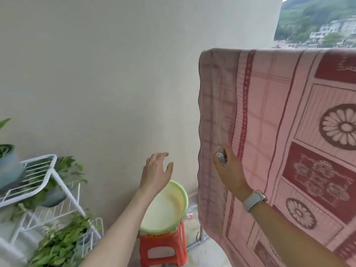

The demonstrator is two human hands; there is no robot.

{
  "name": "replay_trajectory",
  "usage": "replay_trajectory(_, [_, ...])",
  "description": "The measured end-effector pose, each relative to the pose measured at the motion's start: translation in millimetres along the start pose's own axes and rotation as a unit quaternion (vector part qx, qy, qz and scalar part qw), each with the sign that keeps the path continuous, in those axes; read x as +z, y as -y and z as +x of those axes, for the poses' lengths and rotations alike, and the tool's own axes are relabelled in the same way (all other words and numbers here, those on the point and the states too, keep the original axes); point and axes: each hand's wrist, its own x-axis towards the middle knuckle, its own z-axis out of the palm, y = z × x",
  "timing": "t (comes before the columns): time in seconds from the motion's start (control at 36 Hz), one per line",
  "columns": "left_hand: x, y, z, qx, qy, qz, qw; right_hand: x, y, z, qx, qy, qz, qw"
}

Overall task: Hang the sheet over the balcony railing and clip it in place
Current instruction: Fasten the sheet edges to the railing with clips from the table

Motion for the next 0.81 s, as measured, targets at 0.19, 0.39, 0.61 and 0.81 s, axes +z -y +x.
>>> replay_trajectory(0.19, [27.0, -23.2, 132.2, 0.043, -0.04, -0.248, 0.967, 27.8, -6.0, 103.3, 0.004, -0.04, 0.02, 0.999])
replay_trajectory(0.39, [56.8, -59.7, 245.3, 0.099, 0.048, -0.359, 0.927, 40.1, -17.2, 155.1, -0.003, -0.14, -0.068, 0.988])
replay_trajectory(0.61, [81.3, -62.0, 264.3, 0.244, 0.051, -0.427, 0.869, 68.5, 10.3, 195.1, 0.04, -0.282, -0.101, 0.953])
replay_trajectory(0.81, [85.8, -35.0, 289.1, 0.389, 0.139, -0.436, 0.8, 81.8, 26.7, 224.1, 0.122, -0.366, -0.294, 0.874])
